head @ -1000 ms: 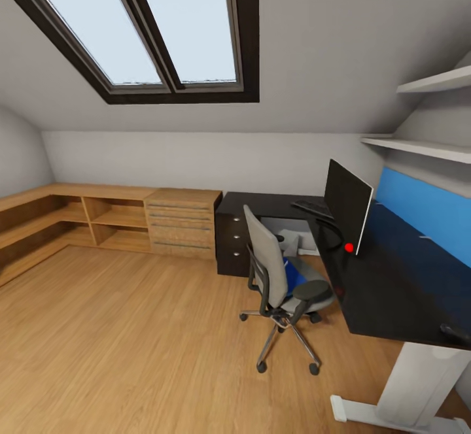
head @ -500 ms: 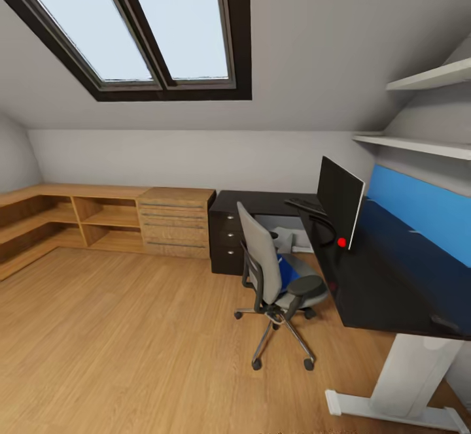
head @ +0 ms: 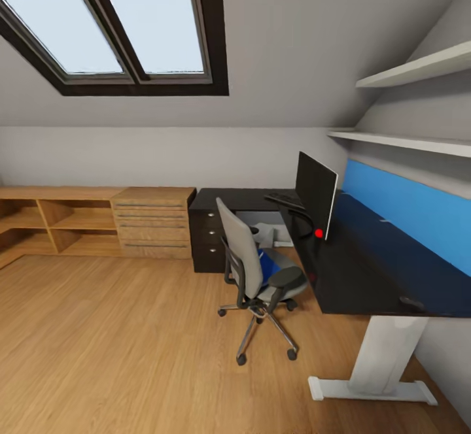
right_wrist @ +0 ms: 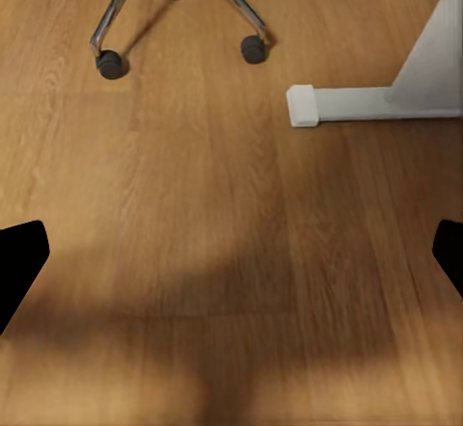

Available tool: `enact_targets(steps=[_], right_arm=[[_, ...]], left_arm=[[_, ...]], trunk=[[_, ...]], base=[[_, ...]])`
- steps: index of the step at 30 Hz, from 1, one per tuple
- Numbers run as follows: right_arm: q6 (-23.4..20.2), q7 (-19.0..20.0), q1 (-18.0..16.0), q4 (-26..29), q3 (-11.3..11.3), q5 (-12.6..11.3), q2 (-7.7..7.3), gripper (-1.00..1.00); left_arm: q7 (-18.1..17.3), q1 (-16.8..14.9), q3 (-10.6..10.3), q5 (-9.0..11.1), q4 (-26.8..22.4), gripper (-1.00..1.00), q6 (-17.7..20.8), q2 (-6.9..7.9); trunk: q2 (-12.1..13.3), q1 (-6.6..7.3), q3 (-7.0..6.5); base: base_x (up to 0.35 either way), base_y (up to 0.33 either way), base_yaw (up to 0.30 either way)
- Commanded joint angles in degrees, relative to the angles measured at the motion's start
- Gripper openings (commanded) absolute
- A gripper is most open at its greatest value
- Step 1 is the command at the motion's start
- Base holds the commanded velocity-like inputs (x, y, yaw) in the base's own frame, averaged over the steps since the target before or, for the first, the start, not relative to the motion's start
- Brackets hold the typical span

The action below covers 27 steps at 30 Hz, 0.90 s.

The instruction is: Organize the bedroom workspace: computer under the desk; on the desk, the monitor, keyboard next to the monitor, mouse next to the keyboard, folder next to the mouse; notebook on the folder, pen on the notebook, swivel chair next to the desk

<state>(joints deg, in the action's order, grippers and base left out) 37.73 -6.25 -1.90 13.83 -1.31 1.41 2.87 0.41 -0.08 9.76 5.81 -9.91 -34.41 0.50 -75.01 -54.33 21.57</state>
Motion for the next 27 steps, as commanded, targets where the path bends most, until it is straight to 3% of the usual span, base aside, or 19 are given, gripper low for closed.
enact_targets(steps=[1,9,27], right_arm=[[0.2,-0.2,0.0,0.0,-0.1,0.2,0.03,1.0],[0.2,2.4,0.0,0.0,-0.2,0.2,-0.33,1.0],[0.5,2.7,0.0,0.0,-0.2,0.1,-0.06,1.0]], left_arm=[[0.0,0.0,-0.4,0.6,0.0,1.0,-0.1,0.02],[0.0,0.0,-0.4,0.5,0.0,1.0,-0.1,0.03],[0.0,0.0,-0.4,0.5,0.0,1.0,-0.1,0.03]], trunk=[[-0.4,-0.23,0.25],[-3.7,-1.98,1.69],[-10.9,-5.94,5.04]], base=[[0.0,0.0,-0.048],[0.0,0.0,-0.007],[0.0,0.0,-0.019]])
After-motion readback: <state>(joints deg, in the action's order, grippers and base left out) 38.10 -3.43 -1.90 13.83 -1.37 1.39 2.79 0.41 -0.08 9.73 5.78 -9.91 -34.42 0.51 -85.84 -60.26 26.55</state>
